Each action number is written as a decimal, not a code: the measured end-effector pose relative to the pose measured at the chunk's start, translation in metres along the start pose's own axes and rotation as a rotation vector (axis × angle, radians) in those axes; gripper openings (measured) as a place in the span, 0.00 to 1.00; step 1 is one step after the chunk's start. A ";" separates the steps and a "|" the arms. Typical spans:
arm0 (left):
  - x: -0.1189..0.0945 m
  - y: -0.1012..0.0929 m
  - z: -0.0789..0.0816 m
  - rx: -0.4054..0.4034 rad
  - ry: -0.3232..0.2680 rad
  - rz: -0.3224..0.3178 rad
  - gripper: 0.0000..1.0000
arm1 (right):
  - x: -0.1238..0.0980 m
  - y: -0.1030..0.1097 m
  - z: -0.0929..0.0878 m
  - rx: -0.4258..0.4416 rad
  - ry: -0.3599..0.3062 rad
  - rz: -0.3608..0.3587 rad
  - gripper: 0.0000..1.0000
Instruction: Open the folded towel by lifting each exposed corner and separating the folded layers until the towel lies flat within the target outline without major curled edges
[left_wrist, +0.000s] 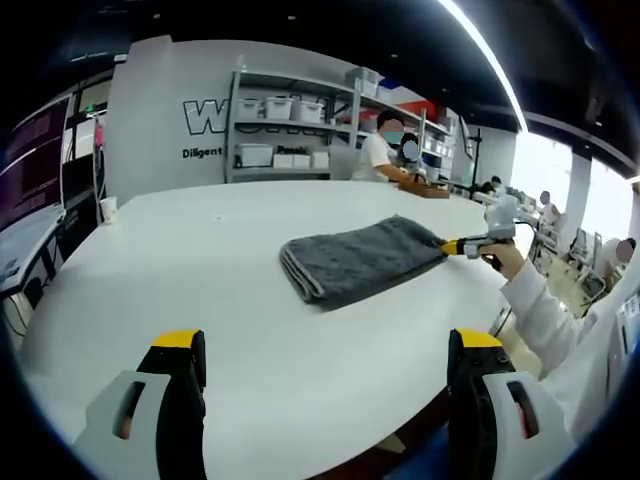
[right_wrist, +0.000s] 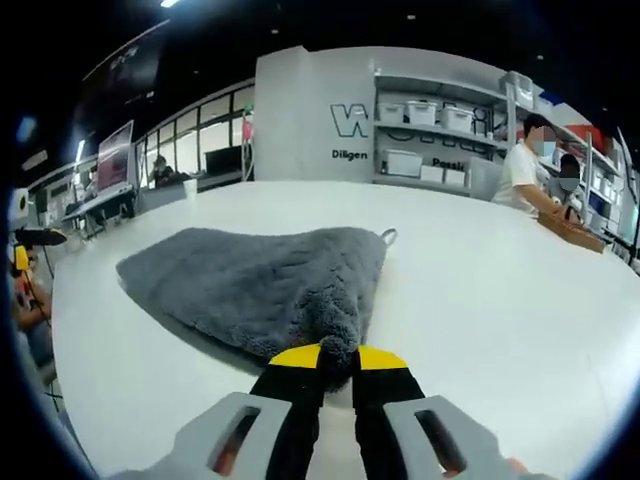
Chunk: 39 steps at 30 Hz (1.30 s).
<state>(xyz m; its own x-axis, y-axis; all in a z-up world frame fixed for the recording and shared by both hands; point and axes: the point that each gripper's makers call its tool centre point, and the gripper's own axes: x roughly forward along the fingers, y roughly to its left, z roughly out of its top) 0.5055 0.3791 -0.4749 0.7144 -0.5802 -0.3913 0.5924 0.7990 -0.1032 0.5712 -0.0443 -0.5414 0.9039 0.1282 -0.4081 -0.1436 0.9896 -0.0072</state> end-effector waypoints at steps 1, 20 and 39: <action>0.000 0.000 0.000 0.000 0.000 0.000 1.00 | 0.000 0.000 0.001 0.001 0.000 -0.001 0.08; 0.006 0.002 -0.004 -0.008 0.014 -0.003 1.00 | -0.053 0.017 0.038 -0.041 -0.094 -0.004 0.62; 0.015 0.003 -0.009 -0.013 0.039 -0.017 1.00 | -0.073 0.077 0.039 -0.109 -0.074 0.103 0.94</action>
<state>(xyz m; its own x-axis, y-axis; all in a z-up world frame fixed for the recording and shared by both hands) 0.5144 0.3738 -0.4897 0.6891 -0.5869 -0.4252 0.5990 0.7915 -0.1216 0.5099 0.0254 -0.4761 0.9086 0.2371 -0.3439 -0.2764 0.9585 -0.0694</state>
